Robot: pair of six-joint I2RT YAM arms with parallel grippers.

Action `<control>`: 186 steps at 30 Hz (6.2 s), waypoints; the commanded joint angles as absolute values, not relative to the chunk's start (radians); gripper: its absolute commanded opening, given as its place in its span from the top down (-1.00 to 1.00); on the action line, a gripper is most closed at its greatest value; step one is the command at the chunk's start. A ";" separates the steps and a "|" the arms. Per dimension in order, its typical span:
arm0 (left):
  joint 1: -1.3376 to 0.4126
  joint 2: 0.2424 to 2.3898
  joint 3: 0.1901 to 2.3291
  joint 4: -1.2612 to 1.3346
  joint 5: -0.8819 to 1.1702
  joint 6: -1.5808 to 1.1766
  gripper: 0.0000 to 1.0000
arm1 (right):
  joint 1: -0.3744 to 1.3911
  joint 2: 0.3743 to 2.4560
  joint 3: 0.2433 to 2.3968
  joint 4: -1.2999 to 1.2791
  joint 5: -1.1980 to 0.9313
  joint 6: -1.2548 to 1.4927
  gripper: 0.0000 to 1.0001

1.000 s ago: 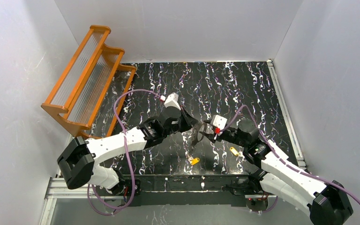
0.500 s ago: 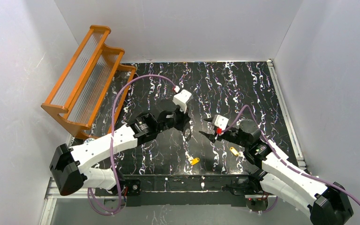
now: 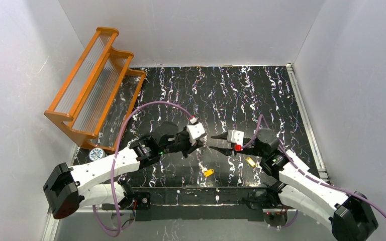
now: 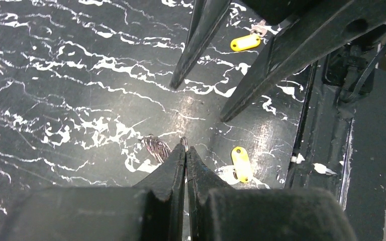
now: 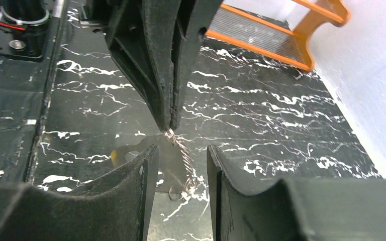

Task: Put the keys on the keyring
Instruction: Adjust the keyring, then pick up the key from the center of the board.

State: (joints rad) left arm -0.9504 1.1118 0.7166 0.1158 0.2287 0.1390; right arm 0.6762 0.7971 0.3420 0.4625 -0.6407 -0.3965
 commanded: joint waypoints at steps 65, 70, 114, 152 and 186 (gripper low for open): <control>-0.948 1.037 0.543 0.428 0.397 0.374 0.57 | 0.680 0.913 0.380 0.542 -0.792 -0.386 0.97; -0.949 1.061 0.547 0.427 0.407 0.383 0.77 | 0.680 0.909 0.380 0.545 -0.793 -0.381 0.97; -0.952 0.995 0.515 0.312 0.263 0.851 1.00 | 0.680 0.778 0.343 0.518 -0.604 -0.396 -0.94; -0.953 0.983 0.608 0.020 -0.228 0.379 1.00 | 0.680 1.055 0.437 -0.047 -0.533 0.761 -0.03; -0.953 0.940 0.594 -0.023 -0.160 0.396 1.00 | 0.747 1.501 0.553 0.047 -0.637 0.804 0.47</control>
State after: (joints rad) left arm -0.9516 0.9600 0.6010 0.0227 -0.1886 0.3931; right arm 0.7353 1.4807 0.5045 0.0582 -0.6392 0.8272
